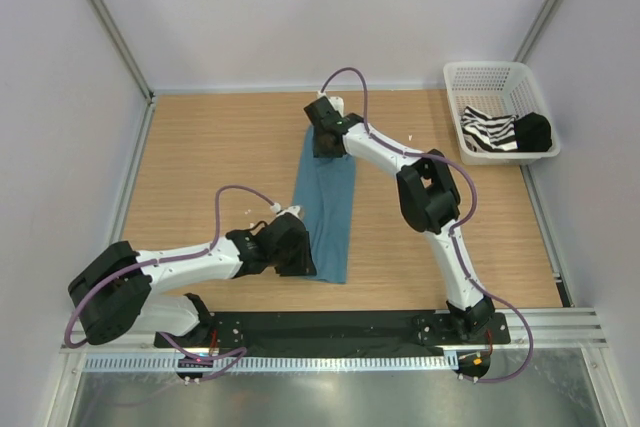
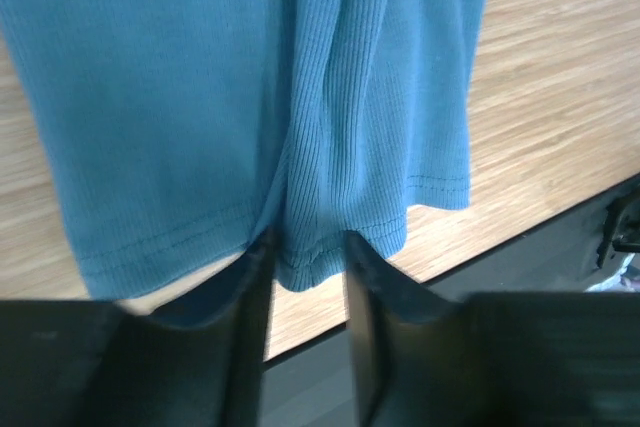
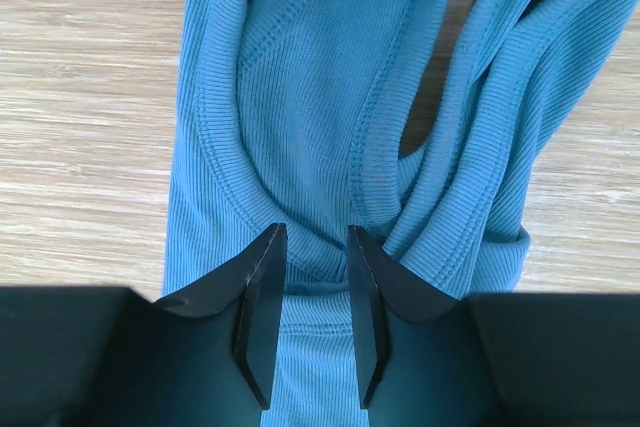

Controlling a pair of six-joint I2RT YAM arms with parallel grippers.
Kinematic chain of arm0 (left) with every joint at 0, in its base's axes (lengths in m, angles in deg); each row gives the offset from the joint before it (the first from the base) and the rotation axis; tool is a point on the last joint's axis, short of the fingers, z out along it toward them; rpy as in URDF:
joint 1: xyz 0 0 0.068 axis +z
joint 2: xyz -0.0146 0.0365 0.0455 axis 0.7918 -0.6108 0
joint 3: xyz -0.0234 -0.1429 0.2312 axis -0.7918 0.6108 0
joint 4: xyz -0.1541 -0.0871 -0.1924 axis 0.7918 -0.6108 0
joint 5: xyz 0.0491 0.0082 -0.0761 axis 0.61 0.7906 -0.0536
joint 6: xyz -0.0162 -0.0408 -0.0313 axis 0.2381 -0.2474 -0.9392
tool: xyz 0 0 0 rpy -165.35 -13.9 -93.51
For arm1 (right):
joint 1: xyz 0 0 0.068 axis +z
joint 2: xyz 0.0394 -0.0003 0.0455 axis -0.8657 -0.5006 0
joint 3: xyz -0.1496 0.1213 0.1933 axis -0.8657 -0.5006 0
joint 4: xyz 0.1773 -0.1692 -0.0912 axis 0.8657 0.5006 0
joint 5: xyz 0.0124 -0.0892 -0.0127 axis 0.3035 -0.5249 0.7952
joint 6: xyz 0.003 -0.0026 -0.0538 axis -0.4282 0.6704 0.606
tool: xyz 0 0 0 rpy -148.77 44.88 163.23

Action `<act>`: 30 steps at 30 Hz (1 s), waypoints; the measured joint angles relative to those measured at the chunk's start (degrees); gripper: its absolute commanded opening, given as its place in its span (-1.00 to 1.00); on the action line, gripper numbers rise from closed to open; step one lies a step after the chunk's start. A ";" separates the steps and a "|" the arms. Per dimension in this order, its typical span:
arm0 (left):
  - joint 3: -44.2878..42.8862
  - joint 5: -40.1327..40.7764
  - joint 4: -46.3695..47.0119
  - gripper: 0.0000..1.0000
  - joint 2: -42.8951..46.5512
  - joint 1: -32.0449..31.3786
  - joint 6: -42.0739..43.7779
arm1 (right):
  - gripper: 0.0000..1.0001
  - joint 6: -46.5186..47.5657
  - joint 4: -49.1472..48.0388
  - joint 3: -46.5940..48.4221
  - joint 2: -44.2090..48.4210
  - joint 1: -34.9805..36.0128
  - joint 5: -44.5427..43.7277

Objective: Fold and stack the tank tops

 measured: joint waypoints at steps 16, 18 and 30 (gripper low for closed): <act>-5.44 6.75 -11.34 0.19 8.09 0.79 1.44 | 0.05 1.20 -4.09 -16.00 17.29 -4.28 3.30; -5.35 6.67 -11.91 0.15 8.04 2.14 1.92 | 0.05 1.14 -5.29 -18.34 17.40 -5.79 4.59; -1.81 5.49 -11.54 -0.02 4.81 6.21 3.06 | -0.01 -0.13 -12.09 -22.62 12.68 -10.82 14.40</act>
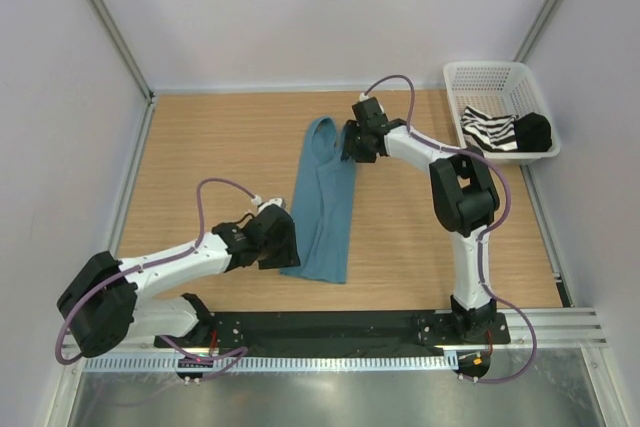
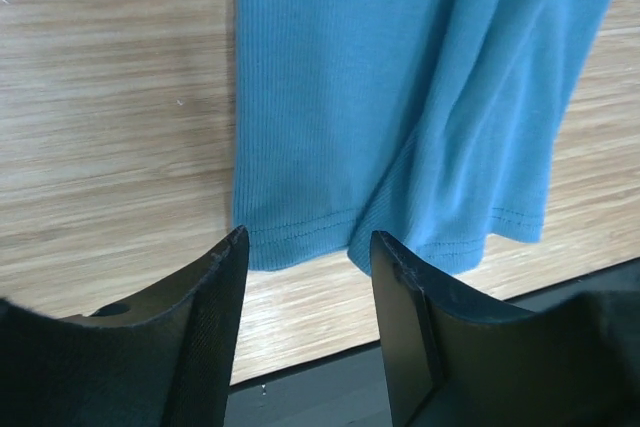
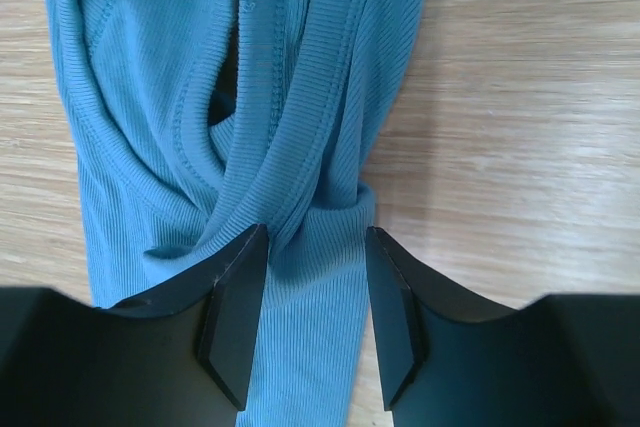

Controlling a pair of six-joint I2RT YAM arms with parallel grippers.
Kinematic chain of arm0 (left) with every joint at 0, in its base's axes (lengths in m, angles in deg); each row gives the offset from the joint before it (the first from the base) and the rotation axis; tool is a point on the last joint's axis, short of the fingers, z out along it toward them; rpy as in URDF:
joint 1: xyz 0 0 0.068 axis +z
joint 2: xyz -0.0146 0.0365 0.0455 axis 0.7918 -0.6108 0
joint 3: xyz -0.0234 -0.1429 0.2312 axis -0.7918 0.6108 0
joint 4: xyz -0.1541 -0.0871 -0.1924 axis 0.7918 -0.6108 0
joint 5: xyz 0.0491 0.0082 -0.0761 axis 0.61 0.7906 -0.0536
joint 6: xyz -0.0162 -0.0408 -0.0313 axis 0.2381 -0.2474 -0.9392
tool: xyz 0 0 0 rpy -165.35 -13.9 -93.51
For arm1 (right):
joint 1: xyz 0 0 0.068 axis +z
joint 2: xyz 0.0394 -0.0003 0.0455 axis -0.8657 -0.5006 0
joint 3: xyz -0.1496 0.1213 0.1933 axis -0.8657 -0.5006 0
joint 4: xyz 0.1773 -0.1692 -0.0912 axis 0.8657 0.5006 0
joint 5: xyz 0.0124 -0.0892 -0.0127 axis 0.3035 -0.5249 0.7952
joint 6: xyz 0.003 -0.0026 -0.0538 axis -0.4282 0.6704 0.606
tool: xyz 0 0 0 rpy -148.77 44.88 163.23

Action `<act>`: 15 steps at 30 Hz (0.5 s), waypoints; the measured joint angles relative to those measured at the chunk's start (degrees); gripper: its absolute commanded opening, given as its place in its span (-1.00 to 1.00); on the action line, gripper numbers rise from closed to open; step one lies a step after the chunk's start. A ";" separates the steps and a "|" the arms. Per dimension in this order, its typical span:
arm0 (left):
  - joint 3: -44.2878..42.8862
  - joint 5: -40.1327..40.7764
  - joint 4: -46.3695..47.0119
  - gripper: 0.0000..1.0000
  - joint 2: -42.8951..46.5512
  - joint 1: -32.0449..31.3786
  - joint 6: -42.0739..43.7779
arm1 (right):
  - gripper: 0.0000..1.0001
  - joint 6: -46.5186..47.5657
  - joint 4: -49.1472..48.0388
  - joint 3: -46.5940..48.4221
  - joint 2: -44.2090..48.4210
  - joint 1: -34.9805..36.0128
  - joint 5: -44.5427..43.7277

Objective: Fold and stack the tank tops

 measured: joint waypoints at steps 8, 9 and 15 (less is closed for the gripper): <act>3.80 -2.32 4.09 -0.72 -1.57 0.04 -1.40 | -0.21 -2.12 -4.39 0.13 -3.67 -1.79 4.79; 4.17 -2.58 4.87 -0.78 -1.57 0.04 -1.79 | -0.21 -2.40 -4.90 0.13 -4.02 -2.10 5.16; 5.01 -4.72 7.69 -0.83 -1.57 -0.66 -3.02 | -0.03 -3.32 -6.14 1.81 -5.57 -3.43 5.97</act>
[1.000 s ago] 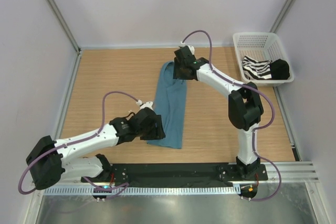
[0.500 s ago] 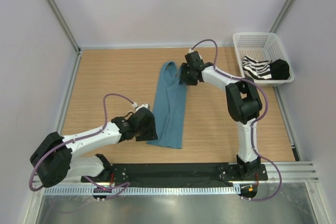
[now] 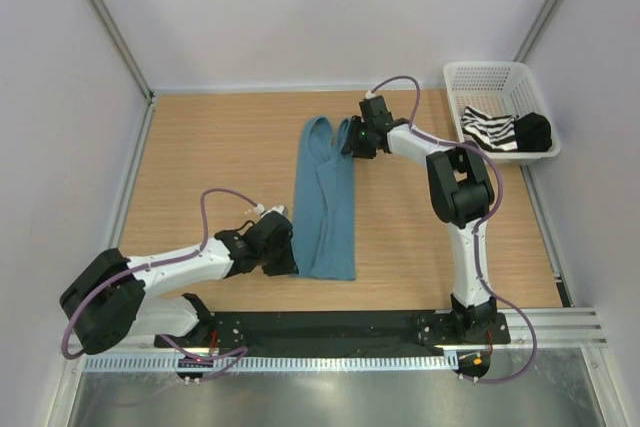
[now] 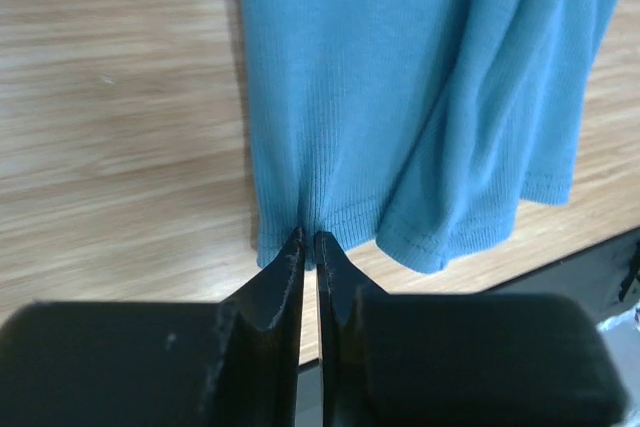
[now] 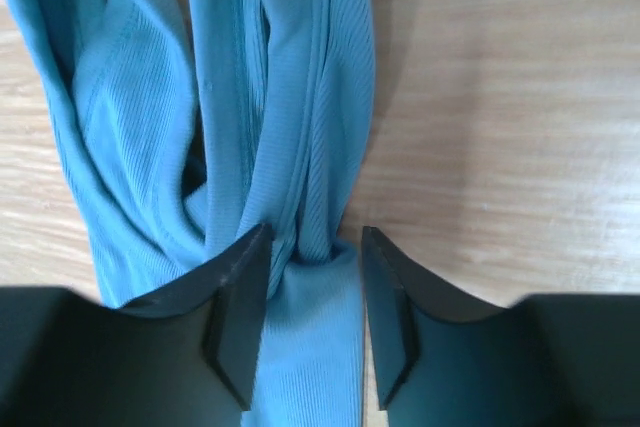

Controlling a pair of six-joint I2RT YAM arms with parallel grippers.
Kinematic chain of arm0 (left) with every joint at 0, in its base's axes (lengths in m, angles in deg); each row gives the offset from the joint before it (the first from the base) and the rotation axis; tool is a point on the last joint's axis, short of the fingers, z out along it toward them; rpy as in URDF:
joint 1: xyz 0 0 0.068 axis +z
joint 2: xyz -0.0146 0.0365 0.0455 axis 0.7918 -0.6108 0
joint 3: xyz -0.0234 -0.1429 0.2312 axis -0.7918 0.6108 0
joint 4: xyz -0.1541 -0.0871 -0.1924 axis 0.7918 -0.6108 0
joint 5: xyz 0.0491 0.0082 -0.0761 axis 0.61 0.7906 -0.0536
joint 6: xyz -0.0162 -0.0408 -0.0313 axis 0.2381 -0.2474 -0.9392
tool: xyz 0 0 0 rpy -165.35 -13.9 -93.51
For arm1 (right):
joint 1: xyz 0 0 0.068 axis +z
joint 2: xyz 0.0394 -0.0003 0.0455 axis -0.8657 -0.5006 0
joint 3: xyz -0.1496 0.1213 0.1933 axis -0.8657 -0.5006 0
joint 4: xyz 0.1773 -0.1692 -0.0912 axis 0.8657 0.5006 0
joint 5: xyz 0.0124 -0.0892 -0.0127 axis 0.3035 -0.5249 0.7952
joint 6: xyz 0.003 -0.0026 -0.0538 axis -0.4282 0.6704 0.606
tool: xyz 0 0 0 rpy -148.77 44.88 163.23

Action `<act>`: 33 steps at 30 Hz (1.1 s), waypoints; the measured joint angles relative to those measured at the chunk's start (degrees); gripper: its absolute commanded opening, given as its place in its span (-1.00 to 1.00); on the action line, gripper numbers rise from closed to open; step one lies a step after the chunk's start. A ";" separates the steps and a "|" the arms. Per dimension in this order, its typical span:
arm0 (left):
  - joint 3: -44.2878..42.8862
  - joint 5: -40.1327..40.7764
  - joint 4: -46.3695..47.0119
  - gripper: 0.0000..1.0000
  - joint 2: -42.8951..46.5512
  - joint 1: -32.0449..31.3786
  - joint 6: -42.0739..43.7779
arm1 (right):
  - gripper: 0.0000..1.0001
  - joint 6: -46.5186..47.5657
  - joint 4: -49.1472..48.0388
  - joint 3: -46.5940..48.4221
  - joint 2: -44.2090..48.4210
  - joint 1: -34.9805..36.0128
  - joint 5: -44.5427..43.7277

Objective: Fold and stack the tank tops

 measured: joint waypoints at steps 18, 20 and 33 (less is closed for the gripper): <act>0.90 -0.79 3.50 -0.55 1.90 -4.07 -3.56 | 0.18 4.00 3.69 -16.98 19.82 0.00 0.26; 0.90 -0.52 2.95 -0.39 2.43 -4.13 -3.52 | 0.15 4.39 4.42 -22.58 27.04 0.83 0.35; 0.07 4.26 -5.40 -0.18 8.41 -2.67 -1.09 | -0.06 -3.08 12.00 -46.66 44.65 23.26 -1.18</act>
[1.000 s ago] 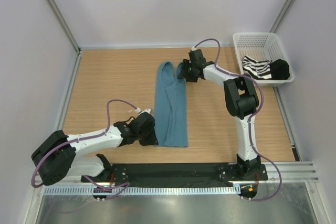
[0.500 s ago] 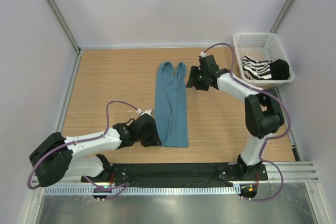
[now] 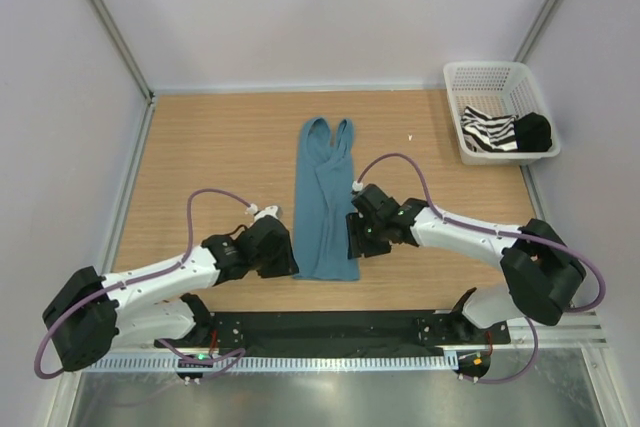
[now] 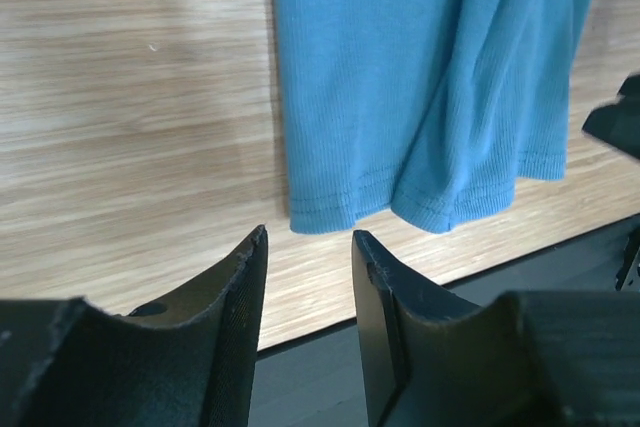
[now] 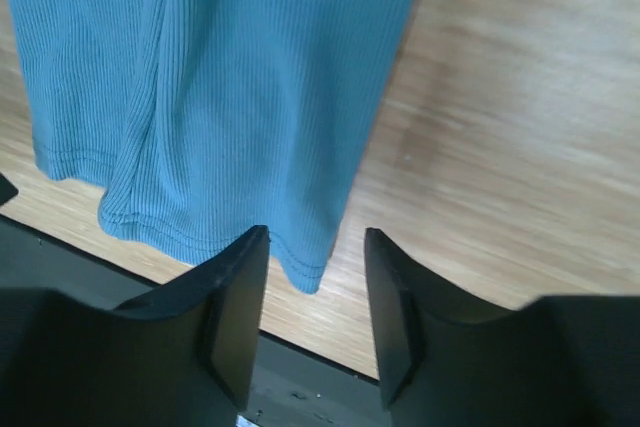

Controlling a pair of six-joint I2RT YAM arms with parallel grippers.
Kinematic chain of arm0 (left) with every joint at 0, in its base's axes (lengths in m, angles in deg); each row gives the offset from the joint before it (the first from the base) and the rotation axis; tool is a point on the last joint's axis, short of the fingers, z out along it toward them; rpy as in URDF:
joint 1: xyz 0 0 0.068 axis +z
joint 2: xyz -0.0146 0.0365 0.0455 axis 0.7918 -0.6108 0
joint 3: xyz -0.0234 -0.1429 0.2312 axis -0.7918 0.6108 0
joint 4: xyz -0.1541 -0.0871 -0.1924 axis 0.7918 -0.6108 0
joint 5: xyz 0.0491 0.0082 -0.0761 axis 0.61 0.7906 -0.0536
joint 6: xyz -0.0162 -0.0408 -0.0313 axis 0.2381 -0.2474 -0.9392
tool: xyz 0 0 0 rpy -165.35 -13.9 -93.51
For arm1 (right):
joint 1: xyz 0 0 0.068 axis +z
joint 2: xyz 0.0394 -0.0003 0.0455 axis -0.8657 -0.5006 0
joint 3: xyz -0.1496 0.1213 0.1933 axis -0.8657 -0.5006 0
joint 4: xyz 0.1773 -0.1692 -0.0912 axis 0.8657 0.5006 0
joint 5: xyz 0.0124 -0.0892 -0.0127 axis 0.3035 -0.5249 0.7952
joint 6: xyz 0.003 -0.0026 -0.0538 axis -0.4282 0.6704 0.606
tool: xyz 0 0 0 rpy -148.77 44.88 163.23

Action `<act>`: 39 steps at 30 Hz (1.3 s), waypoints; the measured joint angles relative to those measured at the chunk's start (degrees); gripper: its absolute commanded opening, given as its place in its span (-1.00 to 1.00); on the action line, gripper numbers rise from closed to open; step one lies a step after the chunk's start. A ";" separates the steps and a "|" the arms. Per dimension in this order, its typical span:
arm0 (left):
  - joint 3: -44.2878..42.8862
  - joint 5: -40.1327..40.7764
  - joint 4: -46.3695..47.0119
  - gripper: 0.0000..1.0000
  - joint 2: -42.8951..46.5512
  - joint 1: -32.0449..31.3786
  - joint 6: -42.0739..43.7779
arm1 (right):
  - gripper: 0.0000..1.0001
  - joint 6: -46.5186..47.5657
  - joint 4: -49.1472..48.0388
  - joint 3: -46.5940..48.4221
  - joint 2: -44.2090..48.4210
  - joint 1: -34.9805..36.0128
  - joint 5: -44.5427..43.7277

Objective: Fold and stack the tank tops

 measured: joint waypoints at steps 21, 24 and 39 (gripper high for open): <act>-0.66 -4.07 5.31 -0.30 -9.14 2.03 0.96 | -0.41 -9.09 -4.55 -6.21 -0.48 7.37 -0.74; -0.55 -4.79 6.16 -0.56 -9.46 2.03 0.79 | -0.82 -9.66 -5.27 -6.69 -0.42 7.85 -0.68; 0.66 -7.80 3.93 -1.00 1.57 0.83 -1.49 | -0.97 -11.06 0.63 -7.21 12.87 10.23 -1.22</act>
